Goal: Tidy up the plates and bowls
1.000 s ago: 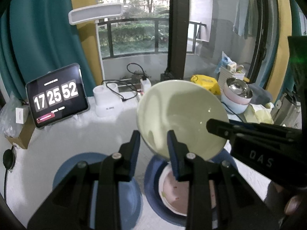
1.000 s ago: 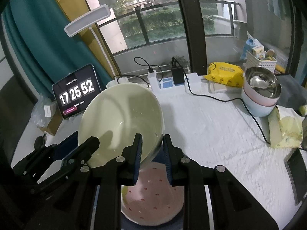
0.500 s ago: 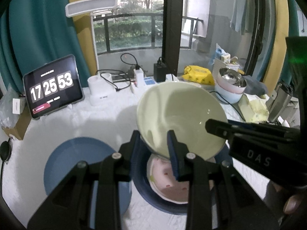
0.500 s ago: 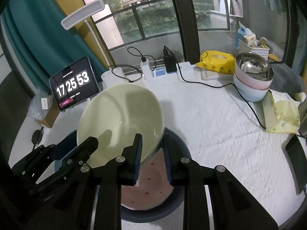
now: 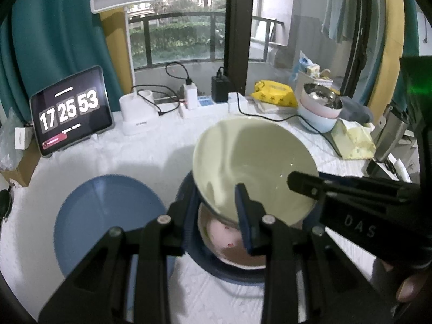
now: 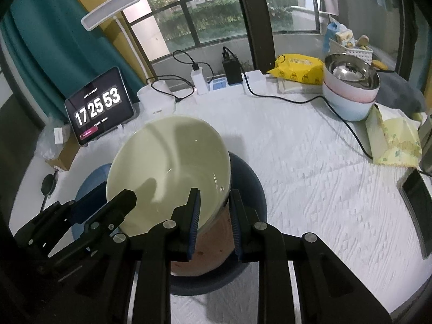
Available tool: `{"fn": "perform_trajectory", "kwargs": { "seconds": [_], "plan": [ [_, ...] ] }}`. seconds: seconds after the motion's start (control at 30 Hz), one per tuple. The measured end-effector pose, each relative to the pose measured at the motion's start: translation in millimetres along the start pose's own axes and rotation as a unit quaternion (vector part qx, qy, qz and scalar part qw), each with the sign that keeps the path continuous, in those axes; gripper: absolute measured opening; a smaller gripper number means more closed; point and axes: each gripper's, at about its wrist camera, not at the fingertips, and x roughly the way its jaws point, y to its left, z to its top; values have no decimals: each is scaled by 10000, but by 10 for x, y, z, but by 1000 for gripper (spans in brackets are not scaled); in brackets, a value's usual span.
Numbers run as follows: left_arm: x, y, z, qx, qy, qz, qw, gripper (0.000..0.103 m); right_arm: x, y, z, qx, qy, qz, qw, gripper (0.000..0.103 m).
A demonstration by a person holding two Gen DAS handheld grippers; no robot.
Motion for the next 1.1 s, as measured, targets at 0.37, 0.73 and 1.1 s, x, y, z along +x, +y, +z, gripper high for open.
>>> {"fn": "perform_trajectory", "kwargs": {
  "seconds": [0.37, 0.73, 1.1],
  "plan": [
    [8, -32, -142, -25, 106, -34, 9999, 30, 34, -38, -146, 48, 151, -29, 9999, 23],
    [32, -54, -220, 20, 241, -40, 9997, 30, 74, -70, -244, 129, 304, -49, 9994, 24],
    [95, -58, -284, -9, 385, -57, 9992, 30, 80, -73, -249, 131, 329, -98, 9993, 24]
  ]
}}
